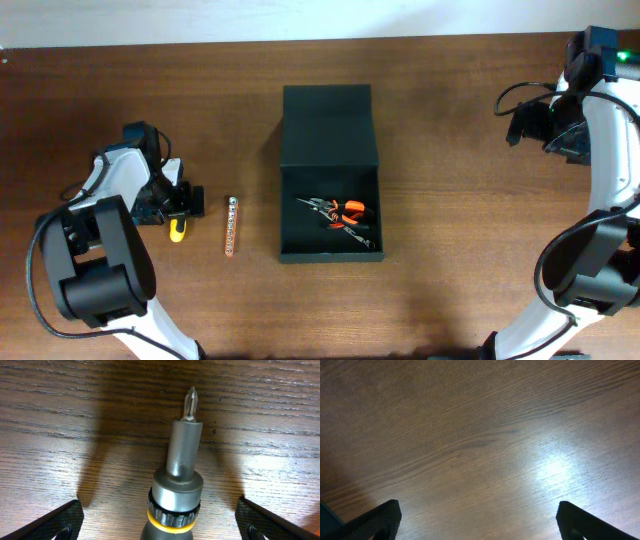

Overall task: Pack container
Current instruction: 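Lower the left gripper and close it on the screwdriver handle, then lift the screwdriver and carry it over the box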

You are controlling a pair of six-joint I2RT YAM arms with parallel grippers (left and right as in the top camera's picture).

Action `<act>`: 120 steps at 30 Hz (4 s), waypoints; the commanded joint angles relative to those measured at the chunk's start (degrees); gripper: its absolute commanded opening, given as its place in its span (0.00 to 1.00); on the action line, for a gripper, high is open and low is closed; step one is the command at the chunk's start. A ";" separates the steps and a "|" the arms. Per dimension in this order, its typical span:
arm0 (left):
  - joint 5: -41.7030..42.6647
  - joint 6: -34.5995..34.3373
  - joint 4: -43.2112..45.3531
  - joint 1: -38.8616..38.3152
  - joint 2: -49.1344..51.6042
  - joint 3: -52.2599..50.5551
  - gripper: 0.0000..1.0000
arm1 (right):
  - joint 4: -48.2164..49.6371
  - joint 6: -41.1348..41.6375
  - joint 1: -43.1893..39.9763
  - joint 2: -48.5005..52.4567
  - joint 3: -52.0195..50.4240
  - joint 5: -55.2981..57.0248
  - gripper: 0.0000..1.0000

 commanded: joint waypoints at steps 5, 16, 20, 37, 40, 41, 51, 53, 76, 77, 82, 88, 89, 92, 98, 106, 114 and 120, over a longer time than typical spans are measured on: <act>-0.42 0.90 0.31 -0.17 1.27 -0.59 0.99 | 0.02 0.70 0.09 -0.59 -0.13 -0.28 0.99; -0.42 0.90 0.76 -0.17 1.27 -0.59 0.78 | 0.02 0.70 0.09 -0.59 -0.13 -0.28 0.99; -0.44 0.90 1.01 -0.17 1.27 -0.59 0.68 | 0.02 0.70 0.09 -0.59 -0.13 -0.28 0.99; -0.44 0.85 0.98 -0.17 1.27 -0.59 0.29 | 0.02 0.70 0.09 -0.59 -0.13 -0.28 0.99; -0.44 0.87 0.98 -0.17 1.27 -0.59 0.25 | 0.02 0.70 0.09 -0.59 -0.13 -0.28 0.99; -0.42 0.85 0.98 -0.17 1.27 -0.59 0.23 | 0.02 0.70 0.09 -0.59 -0.13 -0.28 0.99; -0.39 -1.07 0.28 -0.17 1.27 -0.59 0.17 | 0.02 0.70 0.09 -0.59 -0.13 -0.28 0.99; -0.37 -1.07 -0.13 -0.17 1.27 -0.57 0.17 | 0.02 0.70 0.09 -0.59 -0.13 -0.28 0.99; 7.58 -0.98 -13.22 -2.14 1.16 22.86 0.13 | 0.02 0.70 0.09 -0.59 -0.13 -0.28 0.99; 7.61 -1.01 -14.21 -2.84 1.16 24.90 0.13 | 0.02 0.70 0.09 -0.59 -0.13 -0.28 0.99; 7.61 -0.98 -18.38 -9.18 1.16 34.97 0.12 | 0.02 0.70 0.09 -0.59 -0.13 -0.28 0.99; 7.58 -0.35 -19.39 -21.14 1.16 41.57 0.12 | 0.02 0.70 0.09 -0.59 -0.13 -0.28 0.99; 7.58 -0.35 -19.30 -22.29 1.16 41.64 0.12 | 0.02 0.70 0.09 -0.59 -0.13 -0.28 0.99; 8.22 -0.37 -19.32 -27.96 1.16 41.64 0.12 | 0.02 0.70 0.09 -0.59 -0.13 -0.28 0.99; 9.94 -0.37 -20.13 -38.23 1.16 41.64 0.12 | 0.00 0.70 0.09 -0.59 -0.13 -0.28 0.99; 9.88 -0.35 -29.46 -46.12 1.16 41.62 0.12 | 0.02 0.70 0.09 -0.59 -0.13 -0.28 0.99; 8.81 0.72 -31.63 -46.80 1.16 38.58 0.12 | 0.02 0.70 0.09 -0.59 -0.13 -0.28 0.99; 8.66 0.70 -24.26 -46.80 1.16 30.53 0.12 | 0.02 0.70 0.09 -0.59 -0.13 -0.28 0.99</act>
